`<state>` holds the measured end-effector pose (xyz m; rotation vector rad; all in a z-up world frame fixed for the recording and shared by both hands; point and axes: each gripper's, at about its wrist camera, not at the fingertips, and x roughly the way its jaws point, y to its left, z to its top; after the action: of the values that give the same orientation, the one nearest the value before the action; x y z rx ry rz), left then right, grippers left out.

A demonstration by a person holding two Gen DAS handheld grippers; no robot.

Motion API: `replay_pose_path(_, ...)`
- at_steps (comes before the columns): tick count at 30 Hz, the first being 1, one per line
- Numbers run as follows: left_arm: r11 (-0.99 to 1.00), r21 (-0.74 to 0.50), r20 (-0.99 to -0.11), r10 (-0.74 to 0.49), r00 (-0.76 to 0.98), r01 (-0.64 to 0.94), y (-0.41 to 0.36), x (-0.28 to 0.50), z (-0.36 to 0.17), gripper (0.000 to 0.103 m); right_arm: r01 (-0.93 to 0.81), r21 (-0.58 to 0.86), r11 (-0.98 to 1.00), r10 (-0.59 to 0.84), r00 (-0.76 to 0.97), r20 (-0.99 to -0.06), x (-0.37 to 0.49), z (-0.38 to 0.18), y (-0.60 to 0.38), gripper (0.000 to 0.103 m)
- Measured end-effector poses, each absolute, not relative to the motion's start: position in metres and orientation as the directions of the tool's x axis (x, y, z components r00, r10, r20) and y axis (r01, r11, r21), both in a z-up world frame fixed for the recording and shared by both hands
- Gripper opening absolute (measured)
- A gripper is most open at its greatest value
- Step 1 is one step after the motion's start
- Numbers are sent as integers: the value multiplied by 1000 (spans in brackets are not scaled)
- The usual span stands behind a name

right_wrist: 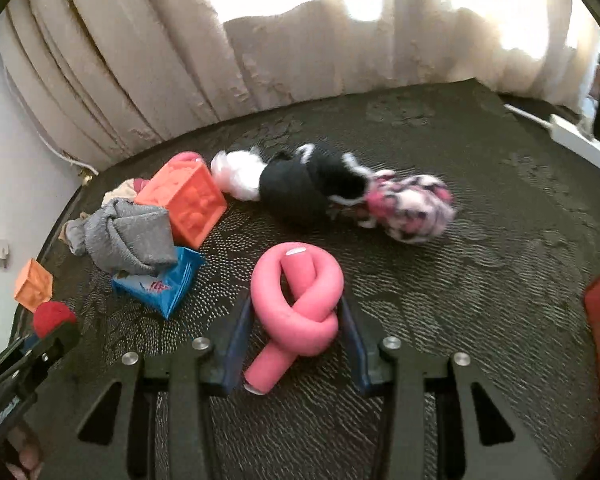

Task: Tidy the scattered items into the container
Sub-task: 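Grasp the red ball with the left tool while the right tool grasps the pink foam knot, then drop the red ball into the red tin with the left tool while the right tool releases the knot there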

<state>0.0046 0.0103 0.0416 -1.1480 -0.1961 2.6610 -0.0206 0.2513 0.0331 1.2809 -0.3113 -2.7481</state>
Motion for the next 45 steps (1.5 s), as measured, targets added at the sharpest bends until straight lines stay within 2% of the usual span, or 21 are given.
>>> replay_pose_path(8, -960, -228, -712, 279, -644, -163, 25, 7, 39, 38, -75, 175, -982, -64, -733, -677, 34, 64, 288, 46)
replay_pose_path(23, -869, -209, -677, 459, -575, -448, 160, 42, 75, 38, -319, 196, -927, 154, -801, -578, 123, 94, 402, 46)
replay_pose_path(29, -816, -185, -673, 511, -534, -547, 219, 56, 86, 38, -410, 236, -881, 189, -762, -619, 141, 88, 457, 46)
replay_pose_path(33, -783, -173, -674, 537, -508, -598, 251, 63, 90, 38, -491, 223, -842, 259, -732, -630, 154, 85, 488, 46)
replay_pose_path(45, -671, -164, -667, 615, -420, -723, 339, 75, 102, 38, -581, 151, -800, 357, -662, -659, 171, 77, 527, 47)
